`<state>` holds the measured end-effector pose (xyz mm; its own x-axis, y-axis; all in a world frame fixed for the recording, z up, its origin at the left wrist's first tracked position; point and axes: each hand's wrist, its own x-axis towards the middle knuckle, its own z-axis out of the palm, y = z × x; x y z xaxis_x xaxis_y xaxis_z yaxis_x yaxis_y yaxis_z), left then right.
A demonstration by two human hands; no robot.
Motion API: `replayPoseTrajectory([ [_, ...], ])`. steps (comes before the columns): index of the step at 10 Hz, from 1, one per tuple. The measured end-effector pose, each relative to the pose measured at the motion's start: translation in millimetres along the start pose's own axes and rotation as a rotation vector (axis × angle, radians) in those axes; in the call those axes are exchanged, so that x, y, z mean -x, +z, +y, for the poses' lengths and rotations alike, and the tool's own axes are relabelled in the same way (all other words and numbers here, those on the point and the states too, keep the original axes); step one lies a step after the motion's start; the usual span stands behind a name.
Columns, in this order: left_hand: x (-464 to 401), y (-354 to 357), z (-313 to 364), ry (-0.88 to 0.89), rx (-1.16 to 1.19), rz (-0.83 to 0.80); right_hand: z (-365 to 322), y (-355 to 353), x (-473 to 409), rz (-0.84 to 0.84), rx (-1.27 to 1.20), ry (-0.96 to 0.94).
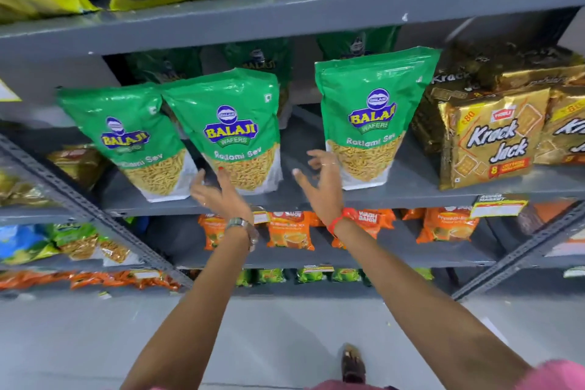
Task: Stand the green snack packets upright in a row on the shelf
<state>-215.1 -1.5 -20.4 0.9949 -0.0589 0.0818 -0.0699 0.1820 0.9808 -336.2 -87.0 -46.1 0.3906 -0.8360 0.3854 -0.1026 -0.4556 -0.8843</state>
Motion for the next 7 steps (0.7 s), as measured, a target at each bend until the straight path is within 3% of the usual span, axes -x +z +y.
replayPoseTrajectory([
  [1,-39,-5,-3,-0.196,0.05,-0.167,-13,30,-19,-0.303,-0.028,0.218],
  [2,-59,3,-3,-0.314,0.075,-0.337,-18,44,-39,-0.423,-0.041,0.361],
  [5,-32,13,9,-0.394,0.044,-0.528,-24,29,-45,-0.289,-0.072,0.415],
  [6,-28,13,12,-0.34,0.097,-0.533,-28,23,-40,-0.305,-0.058,0.386],
  [7,-20,4,16,-0.199,-0.106,-0.432,-34,21,-28,-0.246,0.014,0.28],
])
